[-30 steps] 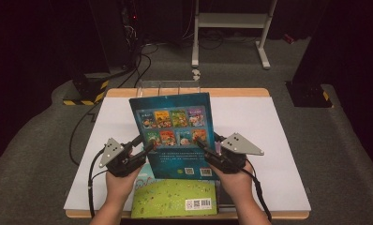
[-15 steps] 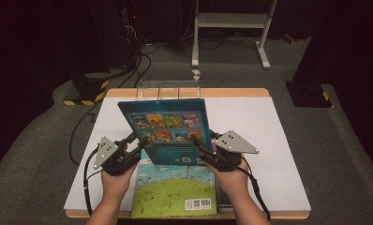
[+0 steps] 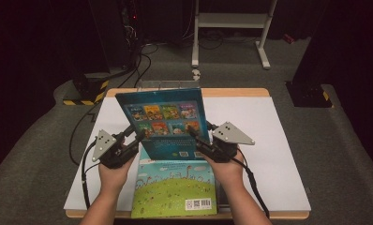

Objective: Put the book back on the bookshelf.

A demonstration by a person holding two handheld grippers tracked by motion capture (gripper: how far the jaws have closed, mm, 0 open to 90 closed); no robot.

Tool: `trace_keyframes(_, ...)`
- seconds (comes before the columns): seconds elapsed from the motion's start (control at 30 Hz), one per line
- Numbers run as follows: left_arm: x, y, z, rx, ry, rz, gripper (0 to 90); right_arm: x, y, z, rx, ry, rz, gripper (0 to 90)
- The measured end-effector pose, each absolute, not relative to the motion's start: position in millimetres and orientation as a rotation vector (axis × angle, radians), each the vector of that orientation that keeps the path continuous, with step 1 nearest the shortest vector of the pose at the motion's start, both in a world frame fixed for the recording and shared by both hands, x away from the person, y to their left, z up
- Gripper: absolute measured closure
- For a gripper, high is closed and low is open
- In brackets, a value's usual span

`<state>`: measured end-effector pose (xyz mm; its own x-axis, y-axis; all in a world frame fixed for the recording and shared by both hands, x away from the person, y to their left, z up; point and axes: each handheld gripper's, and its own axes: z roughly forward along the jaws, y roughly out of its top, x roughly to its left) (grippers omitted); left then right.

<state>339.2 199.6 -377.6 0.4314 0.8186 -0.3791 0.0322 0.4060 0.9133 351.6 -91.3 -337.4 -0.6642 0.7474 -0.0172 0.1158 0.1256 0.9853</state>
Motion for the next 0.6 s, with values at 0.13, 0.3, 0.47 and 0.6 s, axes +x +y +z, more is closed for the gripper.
trace_keyframes(0.13, 350, 202, -378, 1.064, 1.002, 0.645, 55.6, 360, -88, -337, 0.815, 1.874, 1.568, 52.4)
trace_keyframes(0.3, 361, 203, -381, 1.069, 1.004, 0.649, 55.5, 373, -84, -338, 0.814, 1.878, 1.553, 52.3)
trace_keyframes(0.47, 366, 206, -389, 1.069, 1.015, 0.628, 55.4, 375, -81, -341, 0.815, 1.872, 1.548, 52.3)
trace_keyframes(0.6, 368, 207, -393, 1.074, 1.022, 0.621, 55.4, 375, -80, -342, 0.801, 1.873, 1.551, 52.4)
